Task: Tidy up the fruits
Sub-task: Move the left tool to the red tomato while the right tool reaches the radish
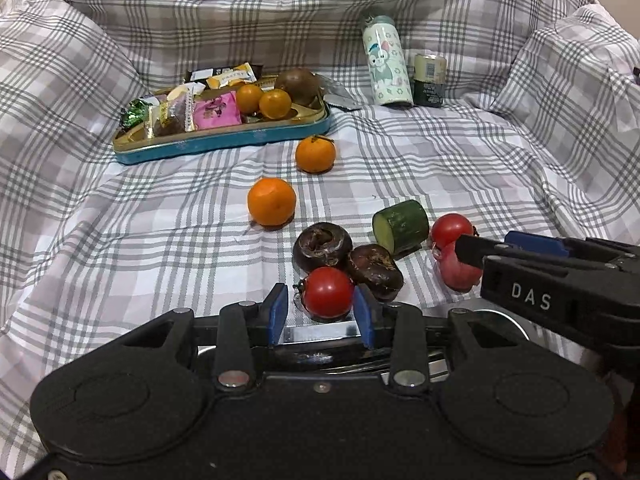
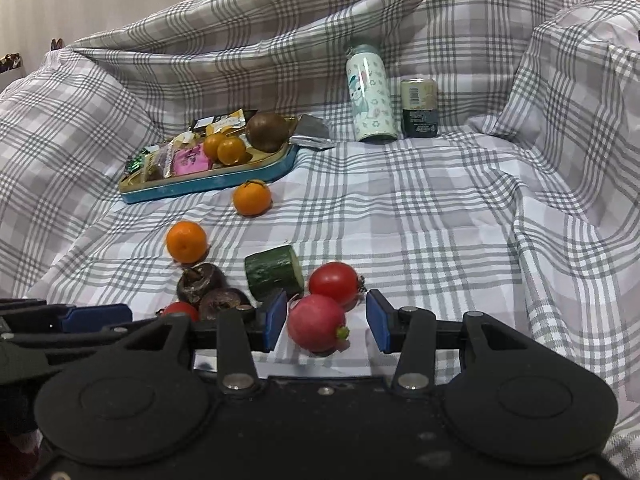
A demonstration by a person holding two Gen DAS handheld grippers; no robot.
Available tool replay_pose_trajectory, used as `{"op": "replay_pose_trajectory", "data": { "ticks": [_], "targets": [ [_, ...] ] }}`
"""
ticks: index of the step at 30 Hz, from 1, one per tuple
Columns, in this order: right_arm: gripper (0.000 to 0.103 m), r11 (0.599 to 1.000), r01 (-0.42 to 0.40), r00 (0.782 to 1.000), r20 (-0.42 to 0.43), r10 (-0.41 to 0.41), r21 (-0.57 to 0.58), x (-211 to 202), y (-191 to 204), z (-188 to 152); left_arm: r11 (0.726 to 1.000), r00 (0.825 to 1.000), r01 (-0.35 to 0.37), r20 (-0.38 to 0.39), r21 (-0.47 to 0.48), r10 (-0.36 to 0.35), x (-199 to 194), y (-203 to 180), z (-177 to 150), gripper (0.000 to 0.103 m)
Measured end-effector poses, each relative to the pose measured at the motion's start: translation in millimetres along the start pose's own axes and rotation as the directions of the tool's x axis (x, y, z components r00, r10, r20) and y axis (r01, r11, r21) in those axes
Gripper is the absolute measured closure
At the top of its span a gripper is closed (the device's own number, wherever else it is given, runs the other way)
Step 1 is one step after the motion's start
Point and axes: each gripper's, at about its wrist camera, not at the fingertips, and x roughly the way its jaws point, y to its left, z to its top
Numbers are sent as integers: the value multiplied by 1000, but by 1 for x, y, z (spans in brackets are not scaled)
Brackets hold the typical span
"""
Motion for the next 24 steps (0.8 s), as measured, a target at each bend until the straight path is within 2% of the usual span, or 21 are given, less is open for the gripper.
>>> {"op": "replay_pose_trajectory", "data": {
  "ticks": [8, 10, 17, 24],
  "targets": [
    [56, 1000, -6, 1000, -9, 6, -4, 3, 1, -3, 1000, 999, -15, -31, -7, 14, 14, -1, 0, 58],
    [56, 1000, -8, 1000, -17, 8, -2, 5, 1, -3, 1000, 999, -11, -36, -13, 11, 17, 0, 0, 54],
    [56, 1000, -14, 999, -31, 14, 3, 9, 0, -2, 1000, 999, -10, -48, -16, 9, 25, 0, 4, 51],
    [55, 1000, -31, 999, -44, 31, 2, 11, 2, -4, 997, 999, -28, -40, -74, 25, 24, 14, 9, 50]
  ]
}}
